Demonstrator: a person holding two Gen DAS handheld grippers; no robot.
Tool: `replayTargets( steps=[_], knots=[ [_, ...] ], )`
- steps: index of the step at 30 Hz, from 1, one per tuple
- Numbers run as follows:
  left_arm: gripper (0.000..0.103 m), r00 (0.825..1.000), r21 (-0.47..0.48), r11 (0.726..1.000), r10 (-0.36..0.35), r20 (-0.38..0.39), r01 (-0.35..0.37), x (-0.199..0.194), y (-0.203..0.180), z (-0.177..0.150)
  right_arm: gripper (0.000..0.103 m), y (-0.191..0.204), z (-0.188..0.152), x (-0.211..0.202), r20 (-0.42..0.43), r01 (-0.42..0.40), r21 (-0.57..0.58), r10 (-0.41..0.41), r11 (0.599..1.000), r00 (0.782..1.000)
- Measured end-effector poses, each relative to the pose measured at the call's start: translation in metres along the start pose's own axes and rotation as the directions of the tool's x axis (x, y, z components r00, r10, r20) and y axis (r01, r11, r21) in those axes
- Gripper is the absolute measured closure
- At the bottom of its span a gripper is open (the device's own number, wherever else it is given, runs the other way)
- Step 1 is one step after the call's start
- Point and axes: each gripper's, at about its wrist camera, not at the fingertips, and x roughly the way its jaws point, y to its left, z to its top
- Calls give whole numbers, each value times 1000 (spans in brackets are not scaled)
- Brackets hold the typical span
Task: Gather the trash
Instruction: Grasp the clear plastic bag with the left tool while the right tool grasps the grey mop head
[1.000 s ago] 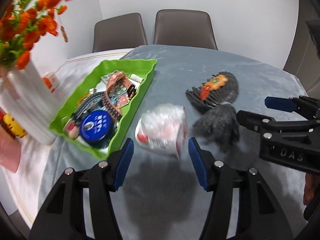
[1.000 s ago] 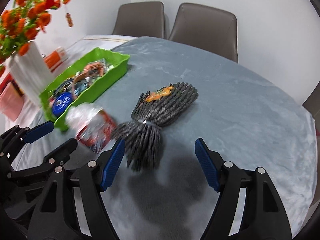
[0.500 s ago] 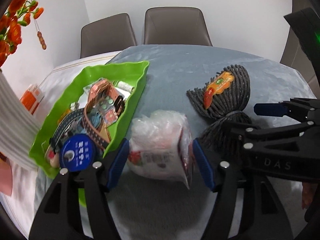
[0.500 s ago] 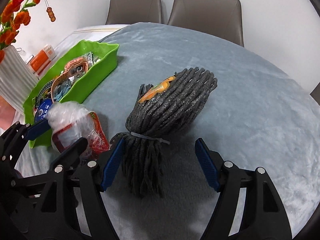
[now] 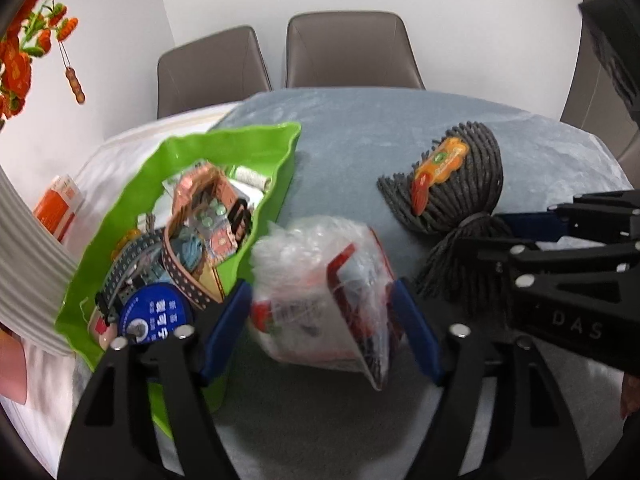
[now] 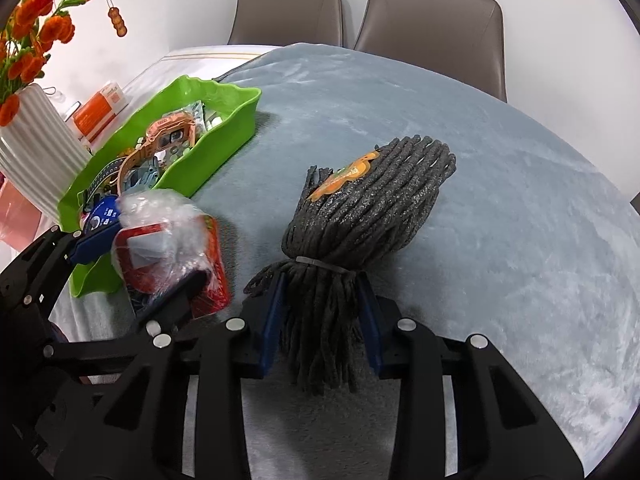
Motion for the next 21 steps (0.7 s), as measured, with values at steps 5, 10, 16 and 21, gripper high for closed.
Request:
replayTargets(
  steps=[5, 10, 16, 21],
  knots=[
    [21, 1000, 6, 1000, -10, -8, 10, -2, 0, -8, 71, 1, 1, 1, -2, 7, -2, -7, 1000, 1000],
    [18, 1000, 15, 1000, -14, -8, 14, 1, -1, -8, 72, 4, 1, 0, -2, 13, -8, -13, 1000, 1000],
    [16, 1000, 33, 999, -1, 11, 1, 4, -4, -7, 73, 4, -1, -1, -2, 23, -17, -23, 1000, 1000],
    [21, 1000, 7, 1000, -16, 23, 16, 0, 0, -7, 75, 5, -1, -1, -4, 23, -23, -23, 999, 1000]
  ],
)
